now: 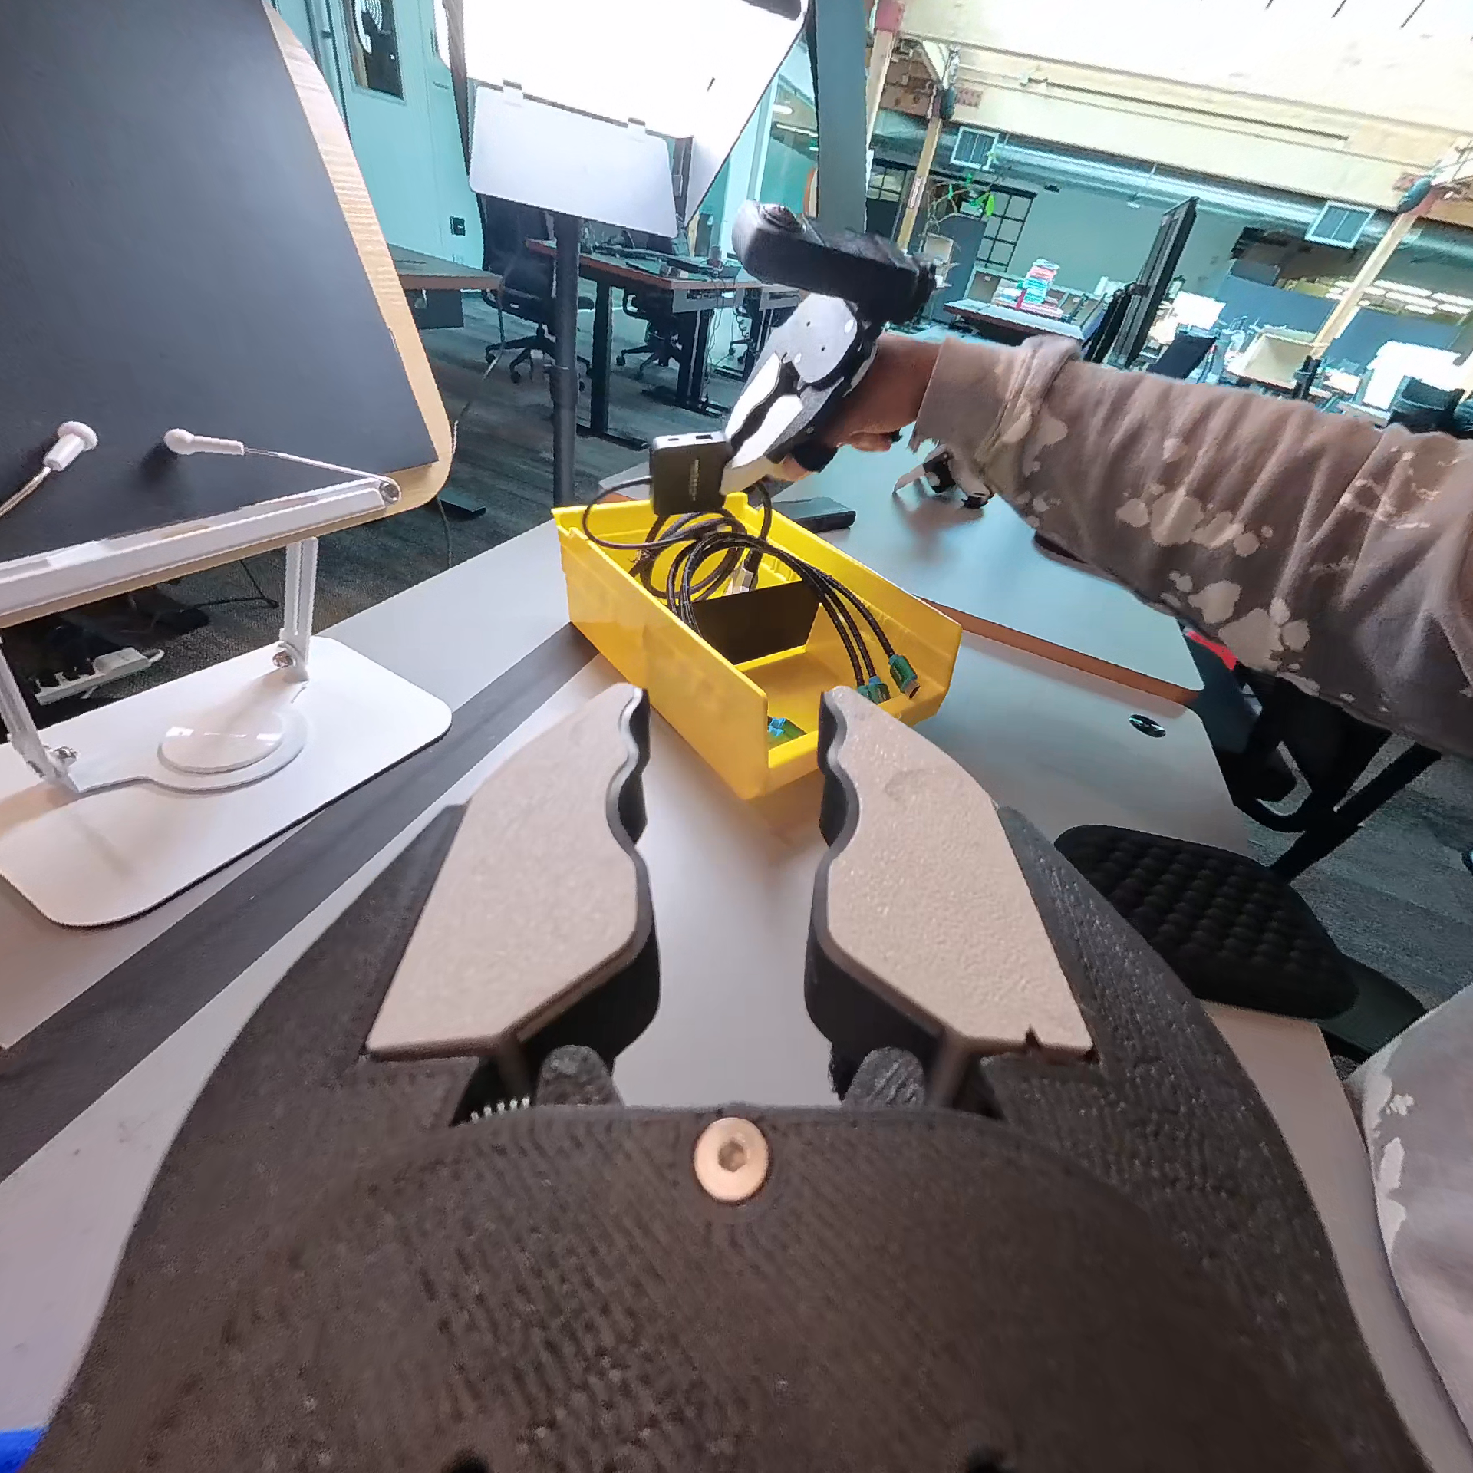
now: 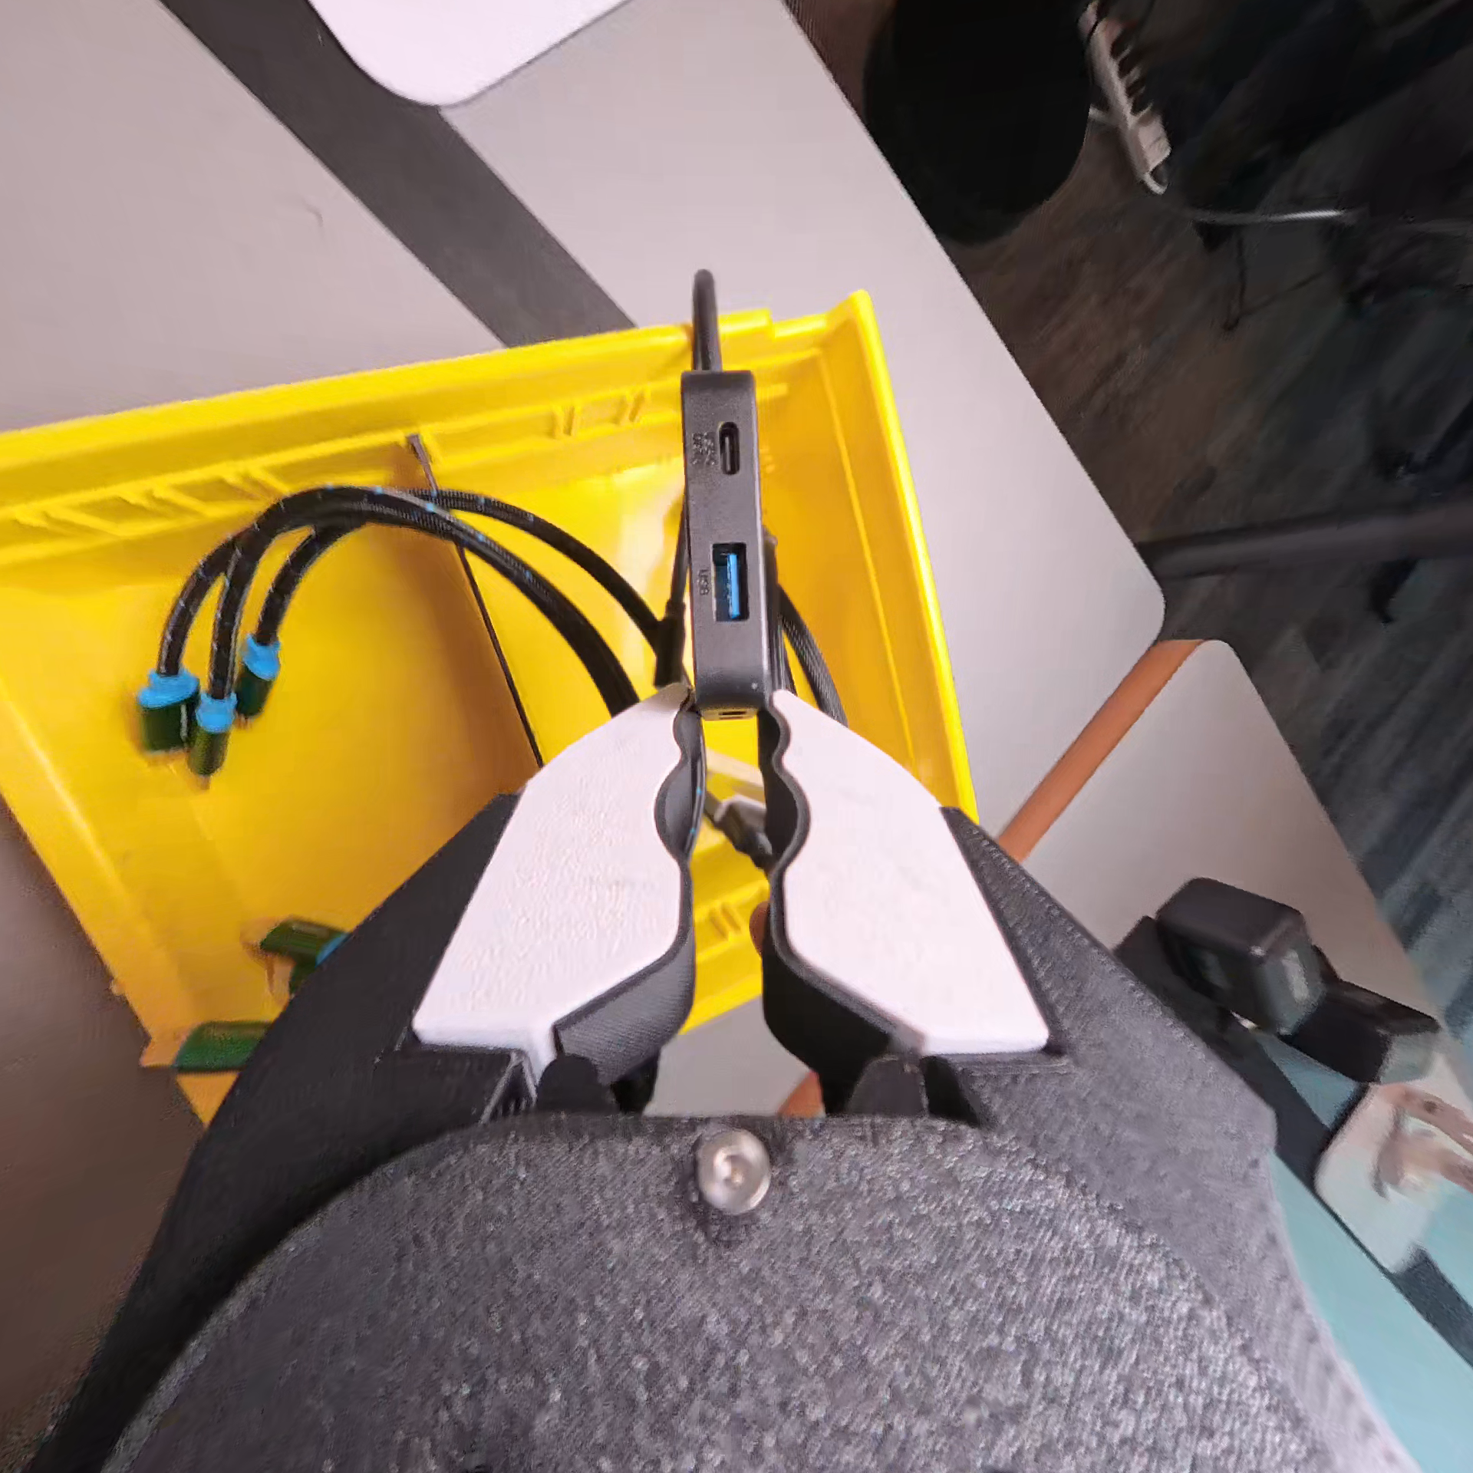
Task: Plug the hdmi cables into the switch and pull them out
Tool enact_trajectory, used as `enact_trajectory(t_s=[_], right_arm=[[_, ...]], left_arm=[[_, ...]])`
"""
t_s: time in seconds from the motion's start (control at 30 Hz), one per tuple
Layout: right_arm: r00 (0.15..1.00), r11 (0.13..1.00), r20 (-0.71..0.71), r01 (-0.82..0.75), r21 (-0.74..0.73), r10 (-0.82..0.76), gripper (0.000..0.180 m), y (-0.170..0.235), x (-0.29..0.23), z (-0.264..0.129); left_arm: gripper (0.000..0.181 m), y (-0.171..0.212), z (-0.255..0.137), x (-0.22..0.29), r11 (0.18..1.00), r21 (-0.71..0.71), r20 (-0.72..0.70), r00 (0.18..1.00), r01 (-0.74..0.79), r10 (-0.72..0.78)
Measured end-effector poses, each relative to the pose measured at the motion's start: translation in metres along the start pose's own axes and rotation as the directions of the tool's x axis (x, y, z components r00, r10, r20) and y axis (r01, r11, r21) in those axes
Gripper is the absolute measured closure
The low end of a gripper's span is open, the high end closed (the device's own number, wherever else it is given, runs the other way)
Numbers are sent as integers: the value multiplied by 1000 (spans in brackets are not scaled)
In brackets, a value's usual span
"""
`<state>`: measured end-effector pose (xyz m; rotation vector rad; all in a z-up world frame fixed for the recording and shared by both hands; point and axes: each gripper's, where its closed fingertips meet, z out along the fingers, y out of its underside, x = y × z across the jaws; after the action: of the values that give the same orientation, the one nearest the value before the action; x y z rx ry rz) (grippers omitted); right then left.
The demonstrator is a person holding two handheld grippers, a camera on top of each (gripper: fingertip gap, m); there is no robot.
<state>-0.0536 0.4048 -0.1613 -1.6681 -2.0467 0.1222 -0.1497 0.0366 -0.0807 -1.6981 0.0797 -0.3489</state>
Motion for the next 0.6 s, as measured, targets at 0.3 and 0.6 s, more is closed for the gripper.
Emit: enact_trajectory(t_s=[0.3, 0.6], right_arm=[[990, 962, -72, 98, -254, -119, 166, 39, 5, 9], [996, 969, -51, 66, -237, -80, 150, 43, 7, -3]], left_arm=[[141, -1, -2, -3, 1000, 3, 10, 1000, 3, -3], [139, -4, -7, -8, 1000, -5, 49, 999, -15, 15]])
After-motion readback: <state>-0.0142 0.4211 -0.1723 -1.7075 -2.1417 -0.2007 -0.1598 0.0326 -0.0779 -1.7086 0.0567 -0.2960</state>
